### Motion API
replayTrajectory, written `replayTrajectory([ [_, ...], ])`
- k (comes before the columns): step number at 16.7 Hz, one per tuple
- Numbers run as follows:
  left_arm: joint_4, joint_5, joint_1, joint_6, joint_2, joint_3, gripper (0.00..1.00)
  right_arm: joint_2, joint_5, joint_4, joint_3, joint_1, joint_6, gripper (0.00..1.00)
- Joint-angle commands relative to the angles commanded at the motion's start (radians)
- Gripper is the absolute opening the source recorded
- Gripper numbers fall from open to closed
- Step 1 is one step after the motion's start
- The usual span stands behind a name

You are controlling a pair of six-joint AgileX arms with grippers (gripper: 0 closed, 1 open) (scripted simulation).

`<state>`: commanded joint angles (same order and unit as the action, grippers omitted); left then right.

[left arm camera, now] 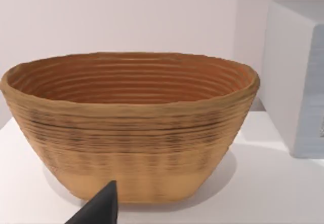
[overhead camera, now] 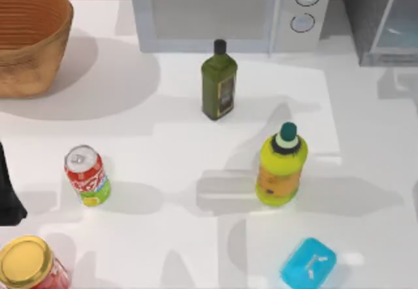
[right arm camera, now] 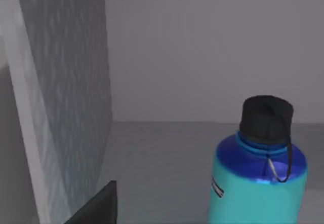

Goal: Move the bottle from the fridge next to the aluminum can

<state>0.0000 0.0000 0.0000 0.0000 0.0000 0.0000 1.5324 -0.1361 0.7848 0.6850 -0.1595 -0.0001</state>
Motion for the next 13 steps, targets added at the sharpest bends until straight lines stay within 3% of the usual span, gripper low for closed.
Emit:
replayTrajectory([
  [6,0.000,0.000,0.000,0.000,0.000,0.000,1.00,0.473,-0.042,0.244,0.213,-0.048,-0.001,1.00],
  [13,0.000,0.000,0.000,0.000,0.000,0.000,1.00,0.580,-0.053,0.307,0.269,-0.060,-0.001,1.00],
])
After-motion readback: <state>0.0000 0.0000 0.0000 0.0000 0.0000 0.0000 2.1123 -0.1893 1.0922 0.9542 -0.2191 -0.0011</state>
